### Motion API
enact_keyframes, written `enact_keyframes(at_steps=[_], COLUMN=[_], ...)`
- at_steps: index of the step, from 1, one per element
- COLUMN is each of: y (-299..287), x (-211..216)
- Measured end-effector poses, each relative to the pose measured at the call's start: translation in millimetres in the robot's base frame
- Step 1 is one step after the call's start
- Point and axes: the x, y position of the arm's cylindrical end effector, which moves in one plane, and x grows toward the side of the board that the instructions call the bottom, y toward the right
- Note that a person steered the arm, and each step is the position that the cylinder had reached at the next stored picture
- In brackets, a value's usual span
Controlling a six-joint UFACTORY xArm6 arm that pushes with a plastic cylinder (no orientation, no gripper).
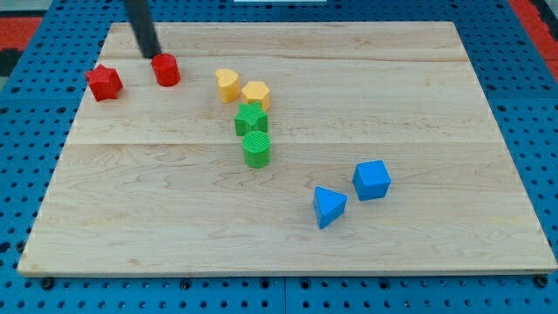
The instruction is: Move the red circle to the left side slightly
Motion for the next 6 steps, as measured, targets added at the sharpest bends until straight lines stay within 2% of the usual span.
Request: enact_keyframes(at_steps=[1, 4, 6], y=[31.5, 25.7, 27.0], x=[3.3, 35.6, 29.0])
